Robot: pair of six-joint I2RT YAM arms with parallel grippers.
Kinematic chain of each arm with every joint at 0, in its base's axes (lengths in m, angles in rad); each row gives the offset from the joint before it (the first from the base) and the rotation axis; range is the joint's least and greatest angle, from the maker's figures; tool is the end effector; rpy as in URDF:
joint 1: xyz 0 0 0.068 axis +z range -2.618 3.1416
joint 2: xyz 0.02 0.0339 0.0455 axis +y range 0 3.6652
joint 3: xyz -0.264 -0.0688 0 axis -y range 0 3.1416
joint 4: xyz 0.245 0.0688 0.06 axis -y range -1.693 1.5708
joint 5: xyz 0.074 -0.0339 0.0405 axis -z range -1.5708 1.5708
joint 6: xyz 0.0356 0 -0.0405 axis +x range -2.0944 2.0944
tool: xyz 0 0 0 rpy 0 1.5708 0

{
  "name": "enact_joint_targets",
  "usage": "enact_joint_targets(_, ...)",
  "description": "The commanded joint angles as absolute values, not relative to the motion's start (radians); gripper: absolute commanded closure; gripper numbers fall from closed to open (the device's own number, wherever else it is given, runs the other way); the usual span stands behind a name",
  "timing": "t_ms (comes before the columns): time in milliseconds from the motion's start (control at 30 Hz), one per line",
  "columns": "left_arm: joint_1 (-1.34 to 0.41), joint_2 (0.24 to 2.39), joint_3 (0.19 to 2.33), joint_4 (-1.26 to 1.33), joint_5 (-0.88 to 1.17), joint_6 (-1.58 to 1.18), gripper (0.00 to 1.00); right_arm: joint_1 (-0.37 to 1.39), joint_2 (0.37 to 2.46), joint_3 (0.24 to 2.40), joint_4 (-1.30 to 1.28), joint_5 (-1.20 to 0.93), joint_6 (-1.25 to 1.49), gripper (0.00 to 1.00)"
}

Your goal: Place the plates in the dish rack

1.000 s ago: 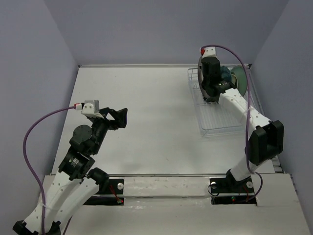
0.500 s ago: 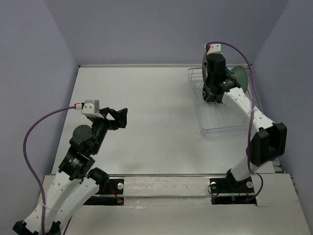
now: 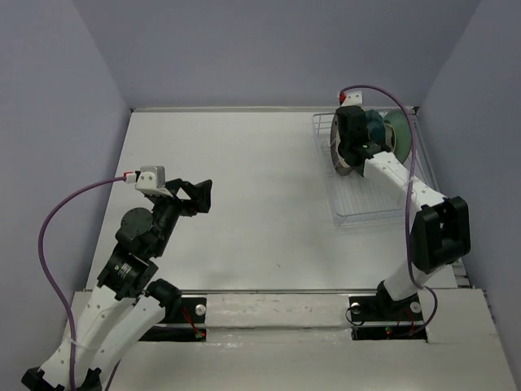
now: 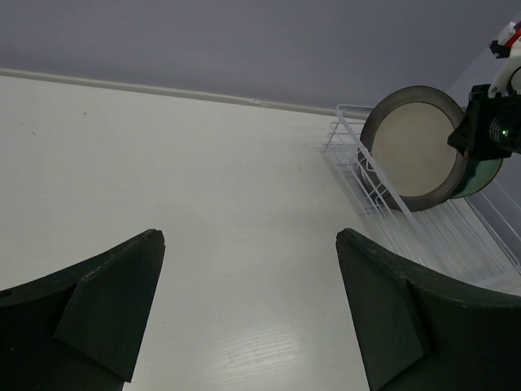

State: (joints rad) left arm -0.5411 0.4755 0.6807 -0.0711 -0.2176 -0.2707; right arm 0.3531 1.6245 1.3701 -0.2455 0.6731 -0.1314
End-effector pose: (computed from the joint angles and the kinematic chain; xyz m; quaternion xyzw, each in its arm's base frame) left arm 0.1074 -0.0556 0.3576 0.0072 0.6593 -0.2299 0.7158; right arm 0.3603 0.1091 0.3247 -0.0312 0.8285 -0.2290 0.5101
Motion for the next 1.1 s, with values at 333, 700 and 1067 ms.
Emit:
enact_joint_targets(333,-0.526,0.48,0.677,-0.02,-0.239,-0.265,0.02,0.348,1.618,1.408,-0.202,0.647,0.041,0.25)
enact_joint_targets(700,-0.509,0.508,0.676,-0.02,-0.245,-0.267,0.01,0.348,1.335,1.402,-0.313,0.443,0.196,0.0)
enact_joint_targets(1067,-0.499,0.512,0.672,0.024,-0.153,-0.279,0.01,0.348,0.797,0.999,-0.207,0.028,0.351,0.0)
